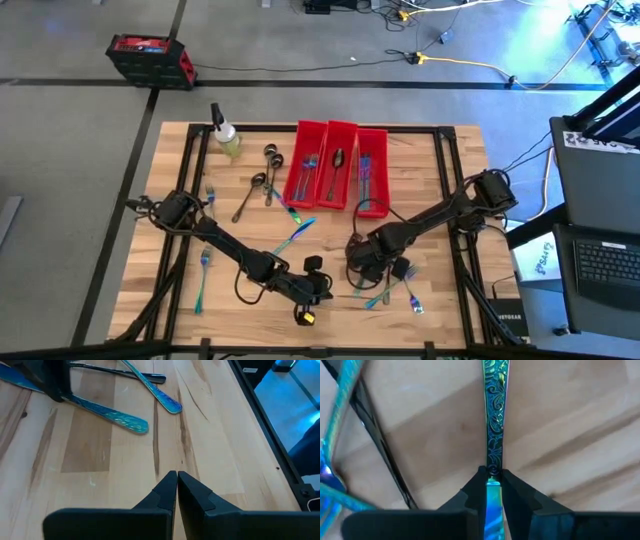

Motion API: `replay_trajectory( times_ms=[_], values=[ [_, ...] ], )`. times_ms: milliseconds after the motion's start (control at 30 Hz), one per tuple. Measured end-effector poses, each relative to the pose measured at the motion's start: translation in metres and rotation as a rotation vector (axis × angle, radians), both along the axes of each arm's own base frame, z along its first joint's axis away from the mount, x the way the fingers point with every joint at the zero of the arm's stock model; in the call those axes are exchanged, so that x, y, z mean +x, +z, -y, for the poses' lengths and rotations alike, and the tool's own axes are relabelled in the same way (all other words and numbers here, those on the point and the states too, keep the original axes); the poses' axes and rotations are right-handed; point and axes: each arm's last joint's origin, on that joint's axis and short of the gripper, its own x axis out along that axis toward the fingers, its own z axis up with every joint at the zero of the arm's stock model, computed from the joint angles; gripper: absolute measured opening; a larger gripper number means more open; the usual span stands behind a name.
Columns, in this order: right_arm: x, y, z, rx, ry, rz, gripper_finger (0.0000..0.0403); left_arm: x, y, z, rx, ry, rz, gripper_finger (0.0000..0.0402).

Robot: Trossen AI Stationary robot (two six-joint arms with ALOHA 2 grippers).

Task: Sort silverware
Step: Put the blue knife into the right red silverware bin

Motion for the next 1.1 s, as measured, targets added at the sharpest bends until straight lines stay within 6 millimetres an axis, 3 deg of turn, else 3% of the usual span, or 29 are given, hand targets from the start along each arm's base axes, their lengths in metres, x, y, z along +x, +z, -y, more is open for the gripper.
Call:
replay_trajectory(
  times_ms=[400, 900, 1100],
  values=[
    [-0.0002, 0.0047, -0.0001, 0.004, -0.031, -0.033, 0.0002, 0.0000, 0.0000, -0.0001, 0.003, 0.004, 0.001, 0.0000],
    [0.0064, 0.0012, -0.0031, 0.045, -0.026, 0.057, 0.0092, -0.0001, 0.0000, 0.0000, -0.014, 0.018, -0.002, 0.0000],
    [0.0076, -0.0034, -0.0036, 0.036, -0.019, 0.046, 0.0089, -0.0001, -0.0001, -0.0001, -0.013, 0.018, -0.003, 0.0000]
  ],
)
